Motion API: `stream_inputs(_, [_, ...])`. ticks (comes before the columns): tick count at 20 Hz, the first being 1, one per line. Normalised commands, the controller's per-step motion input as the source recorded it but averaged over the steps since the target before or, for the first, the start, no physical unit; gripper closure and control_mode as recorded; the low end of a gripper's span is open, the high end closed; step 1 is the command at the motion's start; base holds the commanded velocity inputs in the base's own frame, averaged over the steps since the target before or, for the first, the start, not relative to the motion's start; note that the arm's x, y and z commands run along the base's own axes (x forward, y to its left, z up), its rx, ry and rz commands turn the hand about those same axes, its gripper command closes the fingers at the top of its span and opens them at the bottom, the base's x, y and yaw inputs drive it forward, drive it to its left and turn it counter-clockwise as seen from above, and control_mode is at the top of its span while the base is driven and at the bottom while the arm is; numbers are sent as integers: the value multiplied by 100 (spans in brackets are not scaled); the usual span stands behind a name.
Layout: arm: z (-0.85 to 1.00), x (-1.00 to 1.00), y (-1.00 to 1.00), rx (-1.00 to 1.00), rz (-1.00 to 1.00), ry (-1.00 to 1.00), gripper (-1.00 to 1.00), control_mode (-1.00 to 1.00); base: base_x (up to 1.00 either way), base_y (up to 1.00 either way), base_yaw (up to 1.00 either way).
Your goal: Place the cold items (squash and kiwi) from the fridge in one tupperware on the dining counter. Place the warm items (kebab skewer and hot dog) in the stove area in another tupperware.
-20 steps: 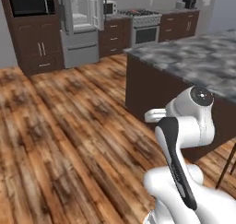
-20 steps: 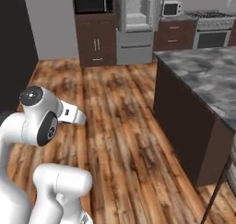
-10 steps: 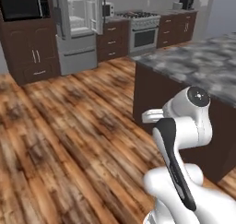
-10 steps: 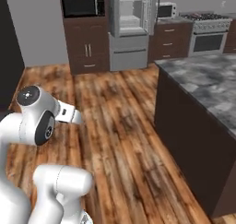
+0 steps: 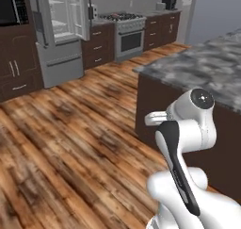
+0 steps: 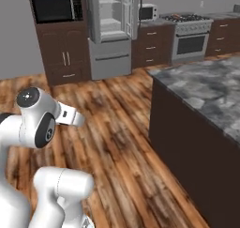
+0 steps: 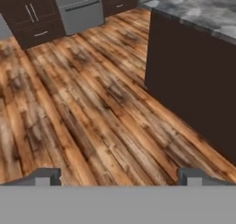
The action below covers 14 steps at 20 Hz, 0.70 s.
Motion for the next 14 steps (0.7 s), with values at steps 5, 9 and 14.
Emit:
stream_inputs(5, [0, 0, 0, 0, 0, 0, -100, 100, 84, 39, -17])
stream_inputs(9, [0, 0, 0, 0, 0, 0, -100, 100, 91, 19, -17])
stream_inputs(14, [0, 0, 0, 0, 0, 0, -100, 100, 97, 14, -18])
